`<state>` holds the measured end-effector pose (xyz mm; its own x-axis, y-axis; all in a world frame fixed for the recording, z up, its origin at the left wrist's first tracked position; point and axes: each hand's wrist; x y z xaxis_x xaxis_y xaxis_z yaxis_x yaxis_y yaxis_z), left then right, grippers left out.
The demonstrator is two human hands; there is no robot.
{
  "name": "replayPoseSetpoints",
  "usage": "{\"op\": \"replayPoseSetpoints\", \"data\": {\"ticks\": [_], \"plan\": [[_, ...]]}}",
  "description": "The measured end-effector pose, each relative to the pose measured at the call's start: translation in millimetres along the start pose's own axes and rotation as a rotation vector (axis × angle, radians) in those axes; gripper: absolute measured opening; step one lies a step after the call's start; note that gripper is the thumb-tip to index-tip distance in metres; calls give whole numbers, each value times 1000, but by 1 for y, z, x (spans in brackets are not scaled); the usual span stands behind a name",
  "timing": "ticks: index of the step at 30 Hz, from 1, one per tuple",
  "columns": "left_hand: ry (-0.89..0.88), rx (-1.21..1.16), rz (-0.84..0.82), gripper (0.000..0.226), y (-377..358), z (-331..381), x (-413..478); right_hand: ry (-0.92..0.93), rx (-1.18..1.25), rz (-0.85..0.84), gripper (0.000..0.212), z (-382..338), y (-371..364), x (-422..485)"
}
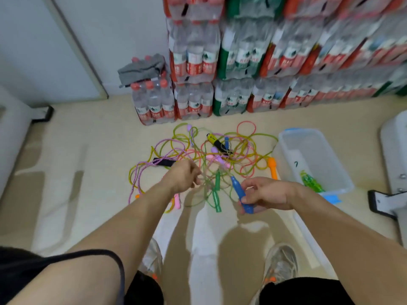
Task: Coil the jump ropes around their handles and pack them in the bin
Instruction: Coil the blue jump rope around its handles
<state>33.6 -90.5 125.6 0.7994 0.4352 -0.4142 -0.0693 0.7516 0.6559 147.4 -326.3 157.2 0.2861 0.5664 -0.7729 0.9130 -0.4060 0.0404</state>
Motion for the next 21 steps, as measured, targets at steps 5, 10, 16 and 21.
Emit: {"op": "replayPoseSetpoints", "data": {"ticks": [5,10,16,21], "plan": [[-54,-466,-200,19,68,85,-51,216,-71,338,25,-46,-16,-48],[-76,-964,-286,23,106,143,-102,346,-117,267,35,-77,-34,-84],[-70,-1146,-105,33,130,152,-115,502,-78,311,27,-98,-52,-112],[-63,-999,-118,48,110,136,-116,447,237,308,33,-123,-58,-125]]}}
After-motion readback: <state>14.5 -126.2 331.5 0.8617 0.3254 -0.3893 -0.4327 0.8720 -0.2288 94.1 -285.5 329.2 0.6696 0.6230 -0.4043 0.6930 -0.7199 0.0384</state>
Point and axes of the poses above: each hand's wrist, its own x-axis towards the middle knuckle, its own y-axis out of the back of the hand, z = x × y, and after that the axes turned 6 degrees about z, right-handed
